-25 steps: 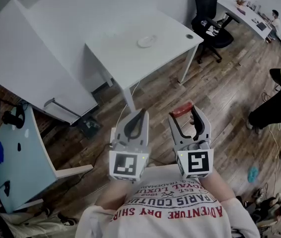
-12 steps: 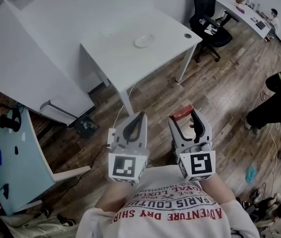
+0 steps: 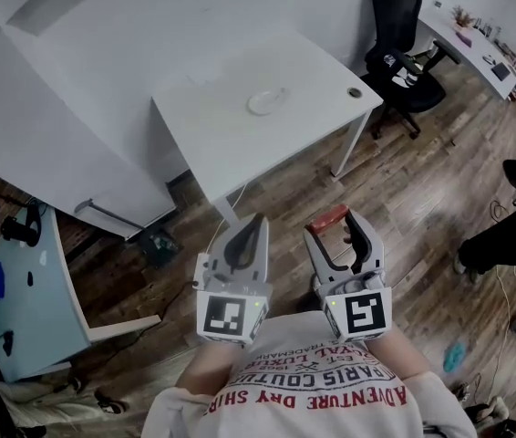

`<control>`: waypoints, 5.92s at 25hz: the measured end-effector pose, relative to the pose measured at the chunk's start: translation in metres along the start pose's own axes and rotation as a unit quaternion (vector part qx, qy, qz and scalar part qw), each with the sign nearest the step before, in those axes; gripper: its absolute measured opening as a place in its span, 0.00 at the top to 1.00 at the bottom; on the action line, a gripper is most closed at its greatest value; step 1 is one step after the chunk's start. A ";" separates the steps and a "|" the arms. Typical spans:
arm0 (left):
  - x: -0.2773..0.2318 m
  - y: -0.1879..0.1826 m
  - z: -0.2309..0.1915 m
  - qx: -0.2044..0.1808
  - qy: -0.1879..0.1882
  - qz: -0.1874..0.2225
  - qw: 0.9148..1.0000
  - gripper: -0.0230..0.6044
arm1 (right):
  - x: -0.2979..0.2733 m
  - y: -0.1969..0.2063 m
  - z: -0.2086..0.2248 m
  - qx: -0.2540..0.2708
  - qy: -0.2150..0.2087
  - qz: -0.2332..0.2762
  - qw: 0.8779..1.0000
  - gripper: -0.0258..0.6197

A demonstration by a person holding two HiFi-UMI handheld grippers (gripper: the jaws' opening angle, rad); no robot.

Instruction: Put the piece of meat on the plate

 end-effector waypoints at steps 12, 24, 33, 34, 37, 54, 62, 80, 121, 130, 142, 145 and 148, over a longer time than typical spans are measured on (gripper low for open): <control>-0.153 -0.020 0.061 0.007 -0.033 -0.011 0.999 0.95 | -0.058 -0.016 0.173 -0.047 -0.063 -0.021 0.997 0.52; -0.234 -0.010 0.084 0.011 -0.025 -0.035 0.999 0.95 | -0.097 -0.001 0.248 -0.056 -0.082 -0.048 0.994 0.52; -0.301 0.014 0.020 0.005 -0.004 -0.050 0.999 0.95 | -0.184 0.000 0.257 -0.041 -0.069 -0.063 0.995 0.52; -0.311 0.015 0.010 0.004 0.002 -0.050 0.999 0.95 | -0.198 0.000 0.257 -0.040 -0.066 -0.065 0.995 0.52; -0.341 0.019 -0.020 0.004 0.021 -0.046 0.999 0.95 | -0.239 -0.004 0.258 -0.041 -0.057 -0.068 0.995 0.52; -0.454 0.047 -0.192 0.009 0.035 -0.048 0.998 0.95 | -0.440 -0.024 0.243 -0.040 -0.037 -0.103 0.993 0.52; -0.452 0.076 -0.218 0.035 -0.039 -0.098 0.994 0.95 | -0.493 -0.006 0.235 -0.037 -0.110 -0.157 0.981 0.52; -0.442 0.144 -0.206 0.116 -0.210 -0.221 0.945 0.95 | -0.580 0.109 0.230 0.027 -0.266 -0.334 0.904 0.52; -0.450 0.192 -0.214 0.130 -0.229 -0.276 0.924 0.95 | -0.616 0.134 0.206 0.038 -0.250 -0.407 0.878 0.89; -0.444 0.152 -0.215 0.144 -0.216 -0.239 0.936 0.95 | -0.592 0.078 0.209 0.007 -0.281 -0.310 0.908 0.94; -0.441 0.043 -0.237 0.026 -0.214 -0.107 0.971 0.95 | -0.556 -0.025 0.201 0.039 -0.275 -0.091 0.956 0.94; -0.438 0.025 -0.233 0.009 -0.209 -0.083 0.974 0.95 | -0.546 -0.041 0.202 0.040 -0.283 -0.063 0.956 0.94; -0.434 0.015 -0.231 0.001 -0.203 -0.068 0.977 0.95 | -0.540 -0.046 0.201 0.041 -0.301 -0.045 0.952 0.94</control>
Point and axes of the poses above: the fingertips, and each gripper's own axes: x backward along the fingers, z to its right, y out of its underside, the point moved 9 cm from there along x, backward along the fingers, and after that the axes turned 9 degrees about -x, right-handed, at the moved point
